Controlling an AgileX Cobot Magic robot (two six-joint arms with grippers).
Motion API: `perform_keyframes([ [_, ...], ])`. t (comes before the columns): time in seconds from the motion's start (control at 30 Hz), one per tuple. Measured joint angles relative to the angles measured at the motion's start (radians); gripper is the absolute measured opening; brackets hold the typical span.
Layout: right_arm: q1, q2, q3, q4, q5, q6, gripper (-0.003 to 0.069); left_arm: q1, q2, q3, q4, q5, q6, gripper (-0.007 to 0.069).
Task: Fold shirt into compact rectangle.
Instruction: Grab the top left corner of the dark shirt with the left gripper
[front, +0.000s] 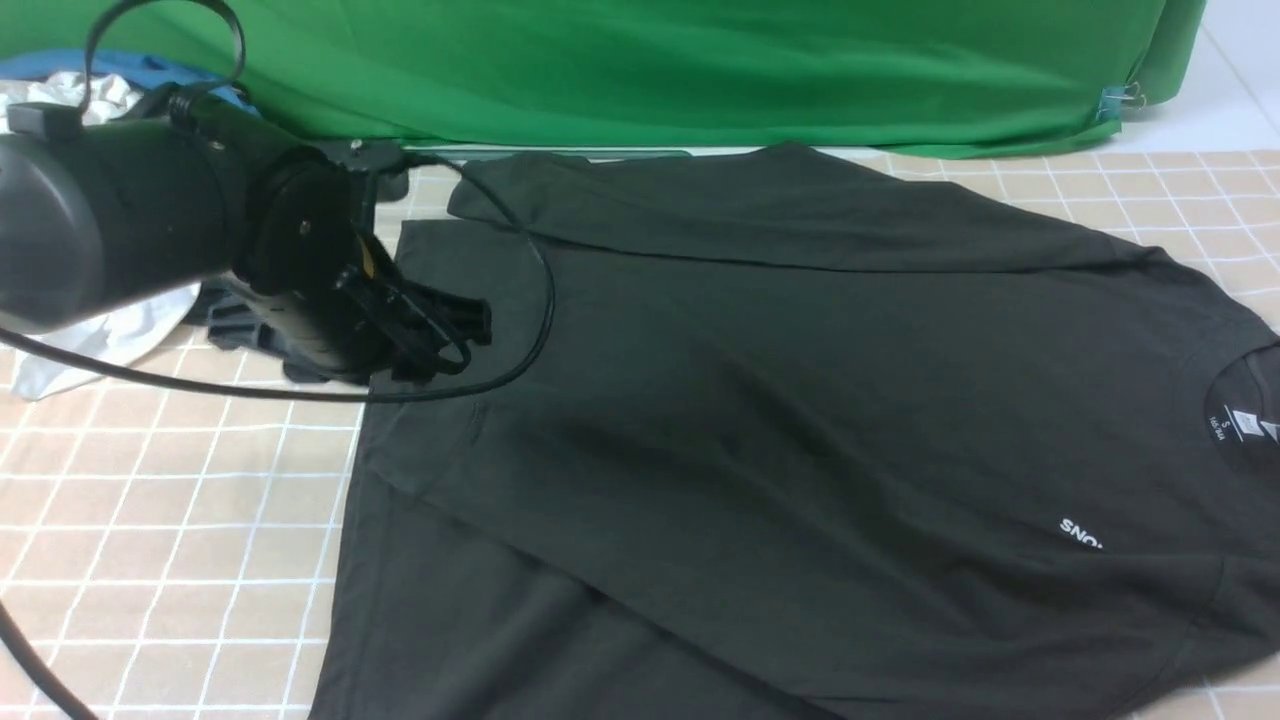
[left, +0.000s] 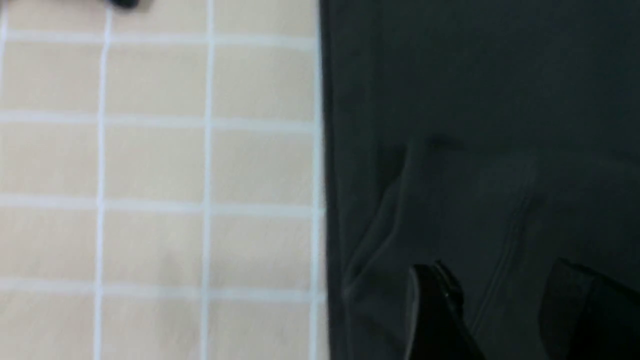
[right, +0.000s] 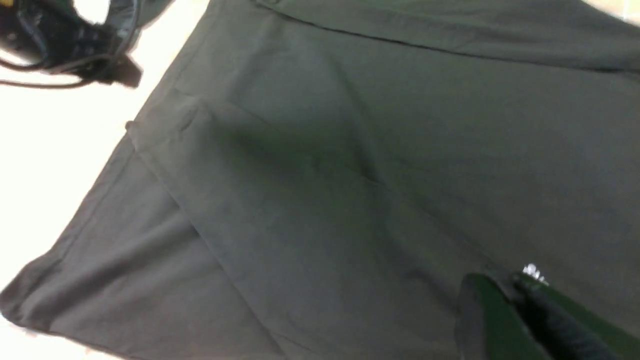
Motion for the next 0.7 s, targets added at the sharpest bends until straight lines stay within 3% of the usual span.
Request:
perform_keyframes([
  [0.13, 0.0, 0.078, -0.002, -0.05, 0.083, 0.042, 0.0062, -0.002, -0.064, 0.029, -0.099, 0.043, 0.045, 0.0153],
  [0.2, 0.0, 0.159, -0.003, -0.107, 0.144, 0.067, 0.0058, -0.022, -0.141, 0.096, -0.189, 0.02, 0.111, 0.0054],
  [0.3, 0.0, 0.266, -0.003, -0.154, 0.197, 0.077, 0.006, -0.078, -0.258, 0.227, -0.294, -0.019, 0.147, 0.0011],
  [0.43, 0.0, 0.382, -0.003, -0.168, 0.195, 0.095, 0.011, -0.147, -0.346, 0.379, -0.374, -0.037, 0.149, 0.0011],
  [0.6, 0.0, 0.509, -0.003, -0.209, 0.147, 0.124, 0.0371, -0.185, -0.361, 0.547, -0.396, -0.055, 0.081, 0.0011],
  [0.63, 0.0, 0.514, -0.003, -0.214, 0.145, 0.124, 0.0381, -0.185, -0.361, 0.547, -0.396, -0.056, 0.081, 0.0011],
  [0.67, 0.0, 0.546, -0.003, -0.235, 0.133, 0.139, 0.0454, -0.185, -0.361, 0.569, -0.396, -0.07, 0.076, 0.0011],
  [0.7, 0.0, 0.55, -0.003, -0.238, 0.129, 0.142, 0.0461, -0.185, -0.361, 0.573, -0.396, -0.074, 0.075, 0.0011],
])
